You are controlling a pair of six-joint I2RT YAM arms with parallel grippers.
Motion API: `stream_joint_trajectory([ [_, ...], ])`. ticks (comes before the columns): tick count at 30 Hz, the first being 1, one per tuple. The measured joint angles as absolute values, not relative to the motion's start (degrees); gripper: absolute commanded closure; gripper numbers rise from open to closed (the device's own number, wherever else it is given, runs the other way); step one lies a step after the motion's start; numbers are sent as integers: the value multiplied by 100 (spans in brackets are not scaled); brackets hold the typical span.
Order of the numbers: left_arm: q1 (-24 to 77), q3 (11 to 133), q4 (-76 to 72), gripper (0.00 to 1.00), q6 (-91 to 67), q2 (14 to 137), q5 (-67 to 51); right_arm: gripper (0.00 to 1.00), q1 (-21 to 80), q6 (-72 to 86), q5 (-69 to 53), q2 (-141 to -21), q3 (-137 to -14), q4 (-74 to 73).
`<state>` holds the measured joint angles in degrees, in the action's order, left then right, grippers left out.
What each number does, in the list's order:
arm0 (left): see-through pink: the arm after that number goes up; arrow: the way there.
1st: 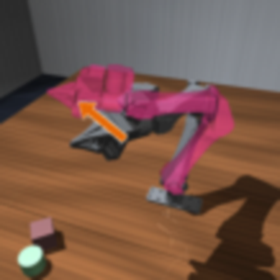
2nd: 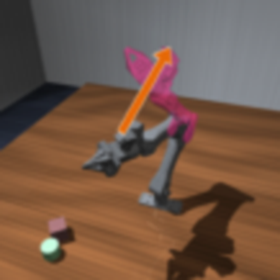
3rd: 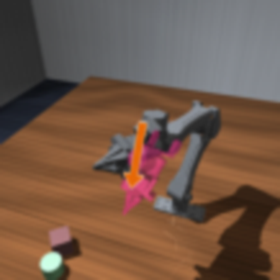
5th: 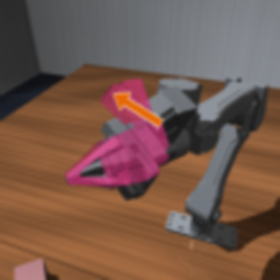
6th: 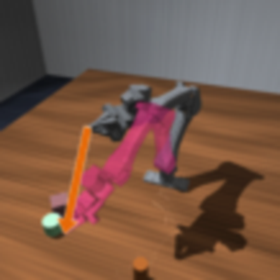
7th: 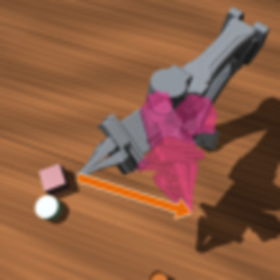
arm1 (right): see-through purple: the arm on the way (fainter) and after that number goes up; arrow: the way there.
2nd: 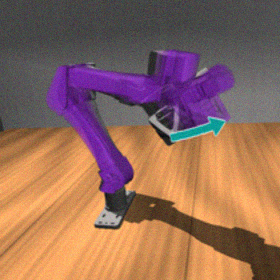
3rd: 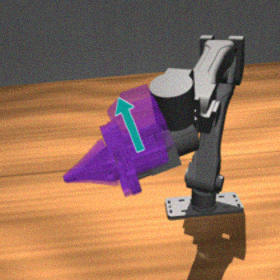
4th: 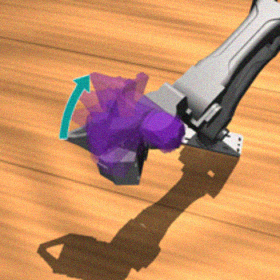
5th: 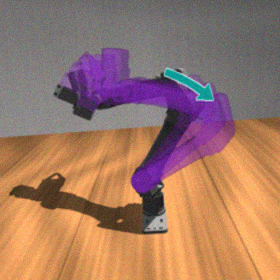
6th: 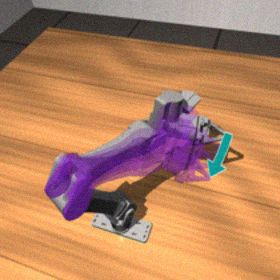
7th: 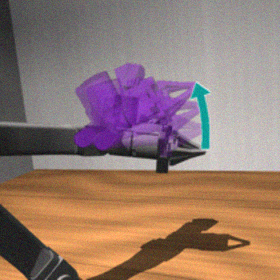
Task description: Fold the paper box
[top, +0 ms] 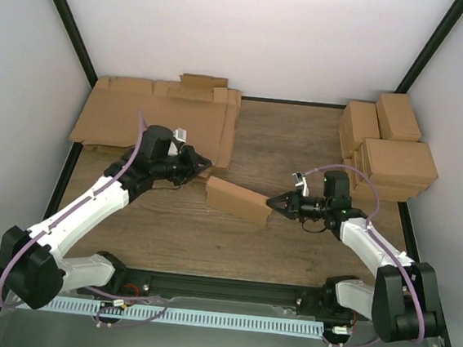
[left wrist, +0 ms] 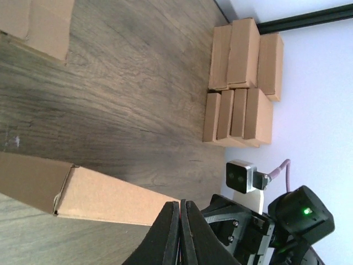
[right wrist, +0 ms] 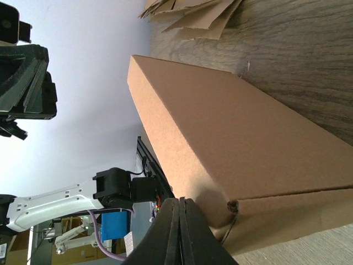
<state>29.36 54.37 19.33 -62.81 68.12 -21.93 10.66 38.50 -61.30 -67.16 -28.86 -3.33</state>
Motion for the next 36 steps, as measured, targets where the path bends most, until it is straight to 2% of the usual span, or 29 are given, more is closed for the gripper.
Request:
stream_joint_trajectory([
  [9,2405,4152,556,96,-6337,6672,-3017,99,1063,3682,-6104,-6709,-2930,-478],
  [28,2394,3675,-681,96,-6184,7644,-3778,99,1061,3618,-6003,-6493,-3701,-1063],
  [36,2408,3756,-447,96,-6141,7566,-3782,99,1024,3642,-6298,-6923,-2945,-357],
])
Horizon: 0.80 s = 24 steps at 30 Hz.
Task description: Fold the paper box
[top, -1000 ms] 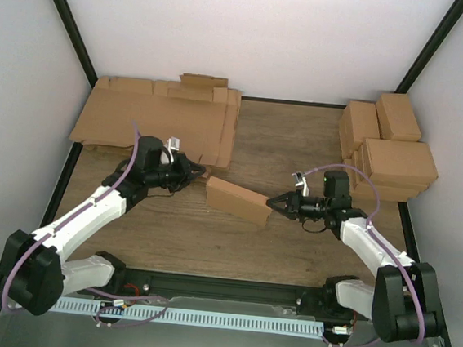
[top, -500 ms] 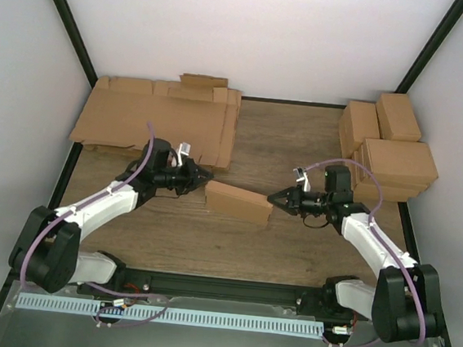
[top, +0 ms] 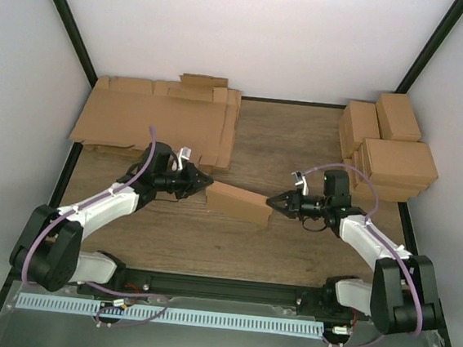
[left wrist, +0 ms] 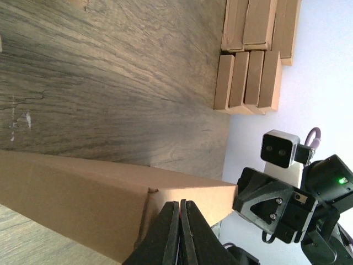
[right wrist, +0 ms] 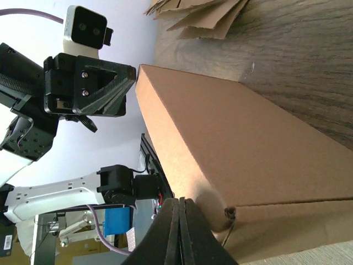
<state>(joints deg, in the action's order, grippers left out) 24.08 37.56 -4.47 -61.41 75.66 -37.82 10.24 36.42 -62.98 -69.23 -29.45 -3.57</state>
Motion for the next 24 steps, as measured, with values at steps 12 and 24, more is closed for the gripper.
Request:
stream_joint_trajectory([
  [12,2517,3898,185,83,-5697,7378,-3614,99,1020,3389,-5835,-6580,-3315,-1083],
  [24,2980,6322,3306,0,-1894,7107,-2169,99,1020,2928,-5288,-5854,-3671,-2193],
])
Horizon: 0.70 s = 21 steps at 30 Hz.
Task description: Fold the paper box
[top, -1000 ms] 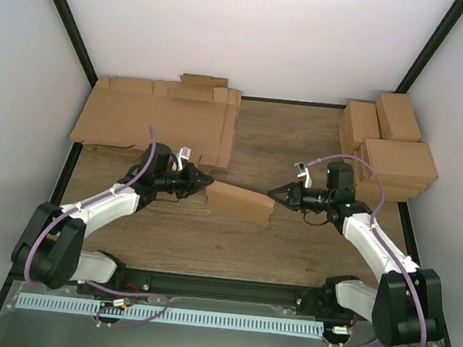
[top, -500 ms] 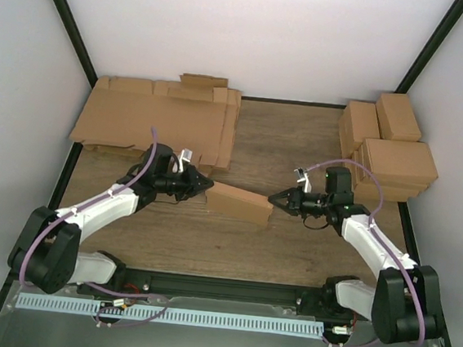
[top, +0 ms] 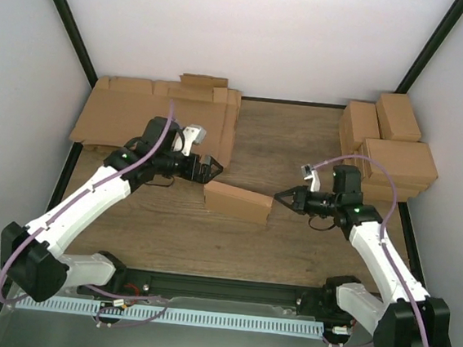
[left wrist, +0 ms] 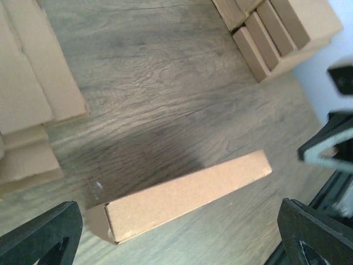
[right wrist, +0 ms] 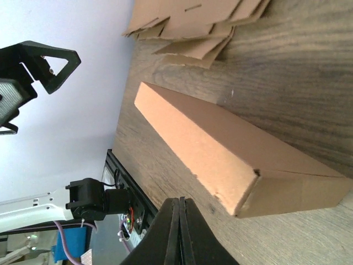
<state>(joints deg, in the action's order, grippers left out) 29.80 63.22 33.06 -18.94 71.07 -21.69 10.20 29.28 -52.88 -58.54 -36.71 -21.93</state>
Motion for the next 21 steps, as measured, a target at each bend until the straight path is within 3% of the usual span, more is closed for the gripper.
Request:
stream_joint_trajectory([
  [17,3295,7026,4685,0,2873,7891,-1415,88,1020,2458,-4727,-4357,-4311,-3430],
  [19,3295,7030,4812,0,3173,8084,-1278,83,1020,2447,-4733,-4283,-4311,-3487],
  [21,3295,7030,4897,0,3374,8206,-1208,66,1020,2445,-4751,-4235,-4311,-3516],
])
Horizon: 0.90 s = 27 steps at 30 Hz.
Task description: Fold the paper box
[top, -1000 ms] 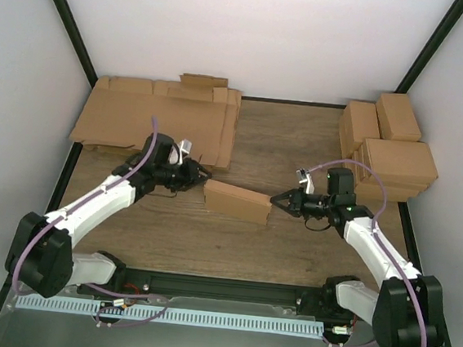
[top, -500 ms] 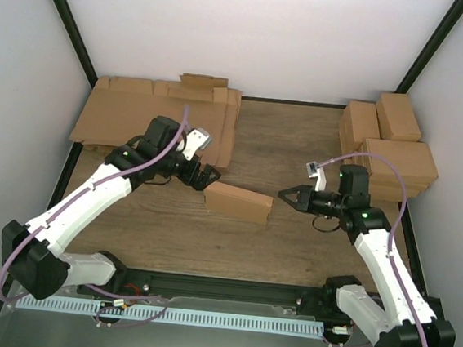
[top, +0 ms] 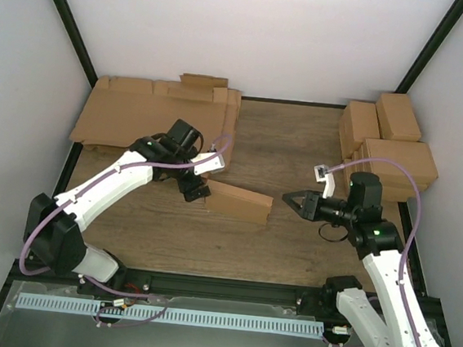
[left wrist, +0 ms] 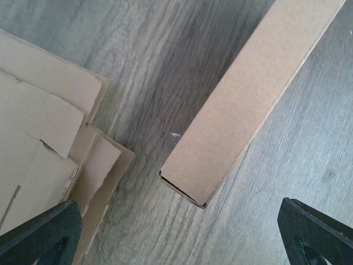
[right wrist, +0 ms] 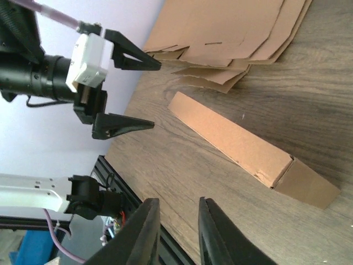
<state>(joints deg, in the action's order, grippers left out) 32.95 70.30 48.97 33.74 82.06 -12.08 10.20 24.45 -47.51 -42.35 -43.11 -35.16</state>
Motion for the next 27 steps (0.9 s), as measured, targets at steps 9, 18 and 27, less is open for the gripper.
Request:
stream_joint_trajectory([
  [9,3437,7026,4882,0,4139,8331,-1227,1,1020,2314,-4856,-3988,-4456,-3675],
  [18,3642,7026,4803,10,4571,8753,-998,1,1020,2320,-4873,-3494,-4462,-3634],
  [27,4147,7004,4558,48,5028,9030,-303,0,1020,2314,-4812,-3470,-4510,-3642],
])
